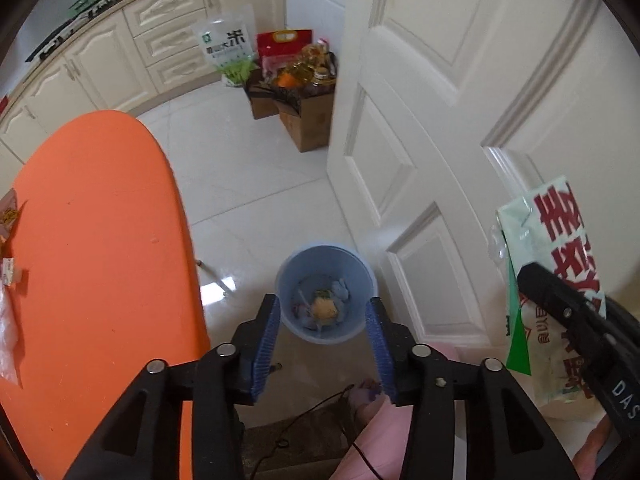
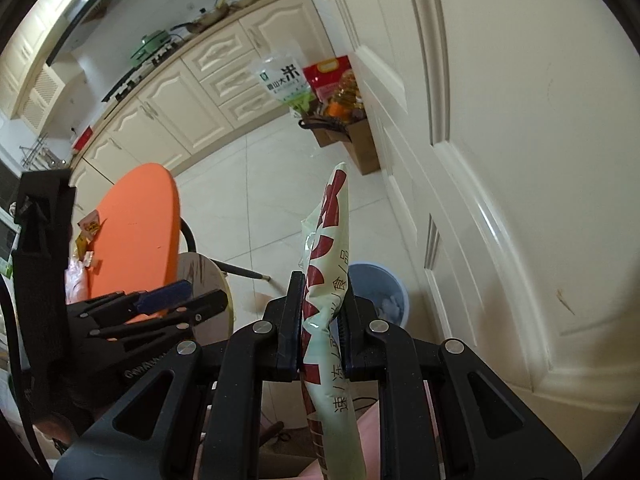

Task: Collect trash
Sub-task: 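Open both tools to drop the nut and rice bag into the bin, then move both open tools back to the trash pile on the table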

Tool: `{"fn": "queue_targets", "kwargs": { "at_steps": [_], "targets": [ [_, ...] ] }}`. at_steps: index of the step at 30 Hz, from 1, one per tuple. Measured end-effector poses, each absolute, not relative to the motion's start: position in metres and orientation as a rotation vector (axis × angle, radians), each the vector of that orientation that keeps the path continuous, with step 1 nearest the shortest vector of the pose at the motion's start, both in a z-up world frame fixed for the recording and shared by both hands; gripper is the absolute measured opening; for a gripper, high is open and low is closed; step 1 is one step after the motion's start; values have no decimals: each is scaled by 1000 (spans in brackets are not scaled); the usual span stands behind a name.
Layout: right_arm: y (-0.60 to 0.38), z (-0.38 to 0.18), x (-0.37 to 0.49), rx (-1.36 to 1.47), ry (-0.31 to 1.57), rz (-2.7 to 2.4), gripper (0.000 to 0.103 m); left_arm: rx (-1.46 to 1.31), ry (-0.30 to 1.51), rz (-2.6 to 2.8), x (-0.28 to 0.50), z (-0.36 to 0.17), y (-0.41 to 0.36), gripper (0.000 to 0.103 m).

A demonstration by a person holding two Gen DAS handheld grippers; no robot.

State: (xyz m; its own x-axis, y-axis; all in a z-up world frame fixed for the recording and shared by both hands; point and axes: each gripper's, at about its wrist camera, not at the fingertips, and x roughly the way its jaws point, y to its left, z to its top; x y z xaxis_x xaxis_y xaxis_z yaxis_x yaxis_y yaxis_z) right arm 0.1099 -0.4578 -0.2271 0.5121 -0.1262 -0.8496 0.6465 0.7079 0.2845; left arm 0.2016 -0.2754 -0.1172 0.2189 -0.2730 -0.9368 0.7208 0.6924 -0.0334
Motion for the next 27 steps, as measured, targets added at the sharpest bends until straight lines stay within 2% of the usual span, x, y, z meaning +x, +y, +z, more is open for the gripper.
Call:
{"fn": "queue_targets", "kwargs": {
  "at_steps": [3,7,10,12,13,25,27],
  "targets": [
    [-462,-233,118,655,935,-487,15,447,1151,-709,207,-115,-277,50],
    [-459,-239,128,662,942,-453,16,429,1139,-674,210,-115,-268,50],
    [-456,-240,135,660,948,-440,24,416,1139,-653,209,-119,-256,51],
    [-453,-238,137,649,942,-436,34,404,1142,-643,210,-119,-250,51],
    [-451,-236,138,646,939,-437,35,401,1141,-637,211,-120,-247,51],
    [-412,-215,157,587,946,-402,36,319,1164,-626,221,-107,-190,54],
    [-401,-211,164,568,950,-387,39,305,1152,-611,221,-100,-174,55]
  ]
}}
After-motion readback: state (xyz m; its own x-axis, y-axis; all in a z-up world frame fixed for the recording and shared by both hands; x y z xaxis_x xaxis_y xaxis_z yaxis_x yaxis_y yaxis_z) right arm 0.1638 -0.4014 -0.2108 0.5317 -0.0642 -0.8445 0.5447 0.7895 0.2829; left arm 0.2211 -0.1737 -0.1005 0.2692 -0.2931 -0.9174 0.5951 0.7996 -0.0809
